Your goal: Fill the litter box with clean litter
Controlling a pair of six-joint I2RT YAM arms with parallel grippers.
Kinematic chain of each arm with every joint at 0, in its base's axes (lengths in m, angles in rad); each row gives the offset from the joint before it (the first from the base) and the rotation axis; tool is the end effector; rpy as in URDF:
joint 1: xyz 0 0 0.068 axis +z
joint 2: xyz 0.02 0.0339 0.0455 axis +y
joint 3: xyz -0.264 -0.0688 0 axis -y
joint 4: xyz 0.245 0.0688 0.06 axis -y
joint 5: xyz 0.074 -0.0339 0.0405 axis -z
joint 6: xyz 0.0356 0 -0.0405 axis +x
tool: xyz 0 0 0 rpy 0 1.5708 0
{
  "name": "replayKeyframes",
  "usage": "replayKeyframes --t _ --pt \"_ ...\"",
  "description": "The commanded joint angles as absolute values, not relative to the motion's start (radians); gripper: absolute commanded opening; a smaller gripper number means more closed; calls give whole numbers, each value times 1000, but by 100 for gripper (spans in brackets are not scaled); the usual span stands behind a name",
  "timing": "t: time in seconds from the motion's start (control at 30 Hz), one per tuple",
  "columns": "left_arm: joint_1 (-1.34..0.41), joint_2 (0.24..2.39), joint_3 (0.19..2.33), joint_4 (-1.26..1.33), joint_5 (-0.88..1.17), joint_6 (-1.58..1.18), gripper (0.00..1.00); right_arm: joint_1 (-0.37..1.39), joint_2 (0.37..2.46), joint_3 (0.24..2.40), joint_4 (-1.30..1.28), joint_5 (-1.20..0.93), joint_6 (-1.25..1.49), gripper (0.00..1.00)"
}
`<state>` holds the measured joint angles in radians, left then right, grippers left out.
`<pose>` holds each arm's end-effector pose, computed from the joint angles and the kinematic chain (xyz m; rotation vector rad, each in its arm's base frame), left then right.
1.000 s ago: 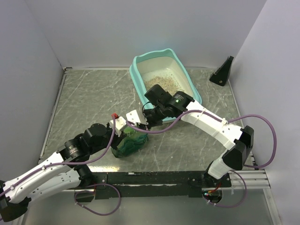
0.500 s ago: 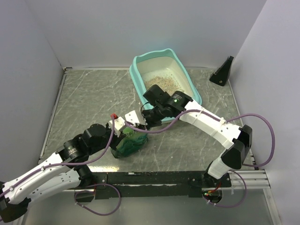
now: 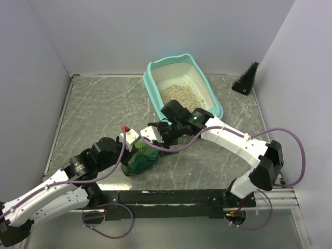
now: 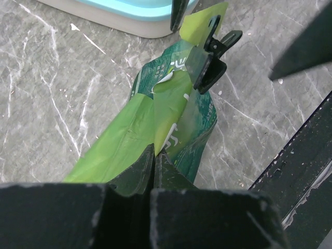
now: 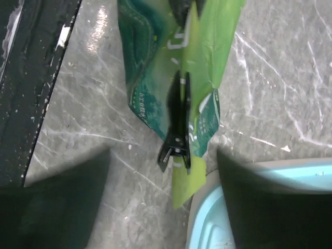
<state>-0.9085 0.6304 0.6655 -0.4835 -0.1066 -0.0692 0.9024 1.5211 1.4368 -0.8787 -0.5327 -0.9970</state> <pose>0.0940 -0.1144 0.2903 0.7737 1.9031 -0.5094 0.1815 0.2591 0.3304 -2.1086 1.2518 0.6296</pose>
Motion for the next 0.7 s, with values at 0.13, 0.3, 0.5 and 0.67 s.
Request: replayKeyframes --t 0.13,0.3,0.5,0.67 --pt "-905 609 690 -377 -112 -81 1 881 1370 1367 -738 -614 -934 100" --pt "-907 611 689 -380 -113 -81 1 836 1258 1316 -534 -511 -678 100" --pt "-908 603 689 -380 -109 -81 1 750 1267 1364 -556 -320 -369 100" --pt "-907 607 690 -382 -109 -81 2 739 1286 1300 -551 -399 -374 100"
